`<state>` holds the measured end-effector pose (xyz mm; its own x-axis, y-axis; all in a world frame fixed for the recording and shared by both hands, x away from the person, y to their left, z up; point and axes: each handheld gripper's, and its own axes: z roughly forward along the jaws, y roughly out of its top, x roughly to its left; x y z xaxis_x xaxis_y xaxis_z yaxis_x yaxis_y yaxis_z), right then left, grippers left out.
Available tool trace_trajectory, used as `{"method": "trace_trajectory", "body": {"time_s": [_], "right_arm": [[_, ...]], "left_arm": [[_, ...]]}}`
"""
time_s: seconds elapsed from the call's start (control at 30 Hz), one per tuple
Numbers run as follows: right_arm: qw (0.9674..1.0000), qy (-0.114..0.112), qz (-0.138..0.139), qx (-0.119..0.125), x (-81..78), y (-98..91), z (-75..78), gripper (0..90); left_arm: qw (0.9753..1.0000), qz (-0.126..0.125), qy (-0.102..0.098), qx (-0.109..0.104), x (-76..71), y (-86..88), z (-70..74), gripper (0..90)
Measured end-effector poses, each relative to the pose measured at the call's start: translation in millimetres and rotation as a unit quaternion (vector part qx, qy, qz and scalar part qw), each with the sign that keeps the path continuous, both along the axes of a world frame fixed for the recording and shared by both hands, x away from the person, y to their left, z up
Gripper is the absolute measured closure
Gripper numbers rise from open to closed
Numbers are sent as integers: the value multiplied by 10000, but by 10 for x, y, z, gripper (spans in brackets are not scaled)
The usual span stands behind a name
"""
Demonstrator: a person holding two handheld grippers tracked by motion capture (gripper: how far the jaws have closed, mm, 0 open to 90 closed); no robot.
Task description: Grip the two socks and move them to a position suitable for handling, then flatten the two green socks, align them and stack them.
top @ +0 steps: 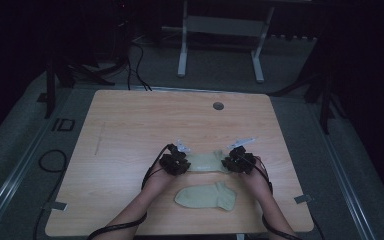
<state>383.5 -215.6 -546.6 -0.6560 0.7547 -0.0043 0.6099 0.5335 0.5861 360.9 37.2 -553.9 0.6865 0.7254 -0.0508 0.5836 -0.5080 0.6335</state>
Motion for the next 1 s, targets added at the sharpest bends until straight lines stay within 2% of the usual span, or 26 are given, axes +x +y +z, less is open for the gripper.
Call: {"method": "trace_trajectory", "body": {"time_s": [0.03, 0.07, 0.1, 0.23, 0.37, 0.4, 0.47, 0.67, 0.83, 1.0], "right_arm": [[10000, 17, 0, 10, 0, 0, 1, 731], [9999, 110, 33, 46, -6, 10, 24, 684], [9999, 113, 44, 61, -20, 20, 43, 650], [9996, -13, 94, 260, -71, 18, 148, 489], [9990, -7, 108, 441, -124, -34, 228, 398], [9987, 14, 133, 488, -146, -49, 245, 367], [9983, 6, 177, 557, -195, -78, 281, 350], [9986, -129, 307, 410, -362, -133, 383, 342], [9983, -158, 295, 478, -487, -192, 445, 352], [9985, -172, 301, 419, -612, -216, 464, 358]], "left_arm": [[9999, -67, -60, 66, -8, -21, 26, 735], [10000, -63, -53, 38, -11, -25, 45, 656], [10000, -63, -51, 3, -15, -26, 68, 628], [9998, -52, -89, -163, -56, -22, 176, 505], [9997, -71, -87, -230, -115, 8, 260, 499], [9996, -61, -91, -251, -135, 10, 274, 467], [9995, -70, -100, -280, -181, 27, 312, 444], [9992, -165, -89, -352, -338, 73, 419, 420], [9989, -174, -176, -409, -493, 111, 491, 399], [9985, -222, -195, -462, -624, 151, 512, 395]]}}
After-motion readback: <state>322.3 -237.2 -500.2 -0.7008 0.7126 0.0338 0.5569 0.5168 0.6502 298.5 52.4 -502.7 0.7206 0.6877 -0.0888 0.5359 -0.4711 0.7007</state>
